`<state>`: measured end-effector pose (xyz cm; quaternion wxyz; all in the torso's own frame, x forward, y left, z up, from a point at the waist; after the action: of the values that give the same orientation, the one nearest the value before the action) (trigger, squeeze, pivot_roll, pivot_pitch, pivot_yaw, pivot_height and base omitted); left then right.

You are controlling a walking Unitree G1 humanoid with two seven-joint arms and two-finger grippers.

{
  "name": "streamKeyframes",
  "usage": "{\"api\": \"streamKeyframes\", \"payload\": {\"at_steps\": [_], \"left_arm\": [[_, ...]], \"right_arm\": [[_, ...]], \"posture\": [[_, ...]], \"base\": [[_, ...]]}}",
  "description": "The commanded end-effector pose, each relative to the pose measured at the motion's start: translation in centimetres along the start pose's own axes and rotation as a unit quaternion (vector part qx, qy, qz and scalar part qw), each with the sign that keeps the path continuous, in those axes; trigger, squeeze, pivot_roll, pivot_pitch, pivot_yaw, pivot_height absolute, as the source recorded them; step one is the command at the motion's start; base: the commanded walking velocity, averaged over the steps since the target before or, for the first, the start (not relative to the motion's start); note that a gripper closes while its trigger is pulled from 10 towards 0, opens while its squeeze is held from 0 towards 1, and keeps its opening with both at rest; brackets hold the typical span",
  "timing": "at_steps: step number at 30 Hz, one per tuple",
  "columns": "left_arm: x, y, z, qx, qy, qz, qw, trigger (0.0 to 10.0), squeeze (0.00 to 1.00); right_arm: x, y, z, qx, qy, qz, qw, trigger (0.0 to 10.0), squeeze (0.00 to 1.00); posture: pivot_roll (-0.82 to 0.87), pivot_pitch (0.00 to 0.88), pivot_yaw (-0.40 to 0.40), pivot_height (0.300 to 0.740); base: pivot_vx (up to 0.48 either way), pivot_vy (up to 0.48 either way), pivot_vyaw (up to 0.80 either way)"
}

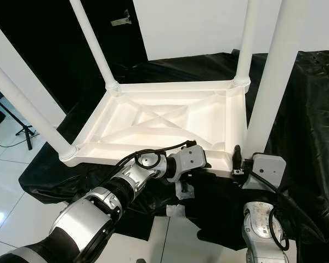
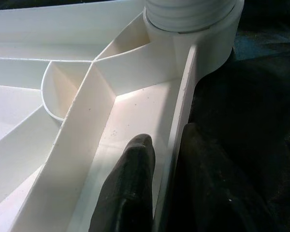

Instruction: Building children table

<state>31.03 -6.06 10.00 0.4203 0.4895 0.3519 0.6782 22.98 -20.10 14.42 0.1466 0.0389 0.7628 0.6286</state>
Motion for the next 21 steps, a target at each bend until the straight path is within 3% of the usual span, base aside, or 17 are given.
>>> {"api": "streamKeyframes", "payload": {"at_steps": [1,5,6,7,8,9,10,11,15,16,21], "left_arm": [[-0.5,-2.0,-1.1,0.036,0.023,0.032,0.999,10.0,0.00],[-0.6,-1.9,-1.1,0.036,0.024,0.031,0.999,10.0,0.00],[-0.6,-1.8,-1.1,0.036,0.024,0.030,0.999,10.0,0.00],[-0.6,-1.8,-1.1,0.036,0.024,0.030,0.999,10.0,0.00],[-0.6,-1.8,-1.1,0.036,0.024,0.030,0.999,10.0,0.00],[-0.6,-1.8,-1.1,0.036,0.024,0.030,0.999,10.0,0.00],[-0.6,-1.9,-1.1,0.036,0.023,0.031,0.999,10.0,0.00],[-0.6,-1.9,-1.1,0.036,0.022,0.031,0.999,10.0,0.00],[-0.6,-1.8,-1.1,0.036,0.022,0.031,0.999,10.0,0.00],[-0.7,-1.7,-1.2,0.035,0.021,0.029,0.999,10.0,0.00],[-0.7,-1.7,-1.2,0.036,0.022,0.028,0.999,10.0,0.00]], "right_arm": [[0.3,-1.0,-1.6,0.033,-0.050,0.017,0.998,0.0,0.00],[0.3,-1.3,-0.7,0.024,-0.019,0.021,0.999,0.0,0.00],[0.3,-1.5,0.1,0.023,0.018,0.024,0.999,7.5,0.00],[0.3,-1.5,0.1,0.023,0.018,0.024,0.999,7.5,0.00],[0.4,-1.6,0.9,0.012,0.064,0.029,0.997,10.0,1.00],[0.4,-1.6,0.9,0.012,0.064,0.029,0.997,10.0,1.00],[0.4,-1.3,1.1,0.002,0.121,0.021,0.992,10.0,1.00],[0.1,-1.1,0.7,0.004,0.137,0.017,0.990,10.0,1.00],[-0.7,-0.8,-0.3,0.010,0.146,0.017,0.989,10.0,1.00],[-1.7,0.0,-1.2,0.026,0.158,0.000,0.987,10.0,0.00],[-2.8,1.6,-1.9,0.043,0.202,-0.024,0.978,10.0,0.00]], "posture": [[-0.05,0.000,0.126,0.740],[-0.06,0.000,0.126,0.740],[-0.06,0.000,0.128,0.740],[-0.06,0.000,0.128,0.740],[-0.06,0.000,0.129,0.740],[-0.06,0.000,0.129,0.740],[-0.07,0.000,0.130,0.740],[-0.07,0.000,0.131,0.740],[-0.07,0.000,0.130,0.740],[-0.07,0.000,0.129,0.740],[-0.06,0.000,0.121,0.740]], "base": [[0.000,0.000,0.00],[0.000,0.000,0.00],[0.000,0.000,0.00],[0.000,0.000,0.00],[0.000,0.000,0.00],[0.000,0.000,0.00],[0.000,0.000,0.00],[0.000,0.000,0.00],[0.000,0.000,0.00],[0.000,0.000,0.00],[0.000,0.000,0.00]]}}
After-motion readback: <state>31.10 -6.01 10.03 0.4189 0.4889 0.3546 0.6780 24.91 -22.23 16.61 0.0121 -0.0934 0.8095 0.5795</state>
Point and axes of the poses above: a point about 5 cm out from each wrist's last joint towards the gripper, its own x axis pointing back from the gripper into the wrist, its own y axis along the axis of the wrist's last joint, z = x × y, the point moved 2 cm from there along -x, pointing out of the wrist towards the gripper, and after that the axes turned 1 degree about x, right-handed, at the moved point
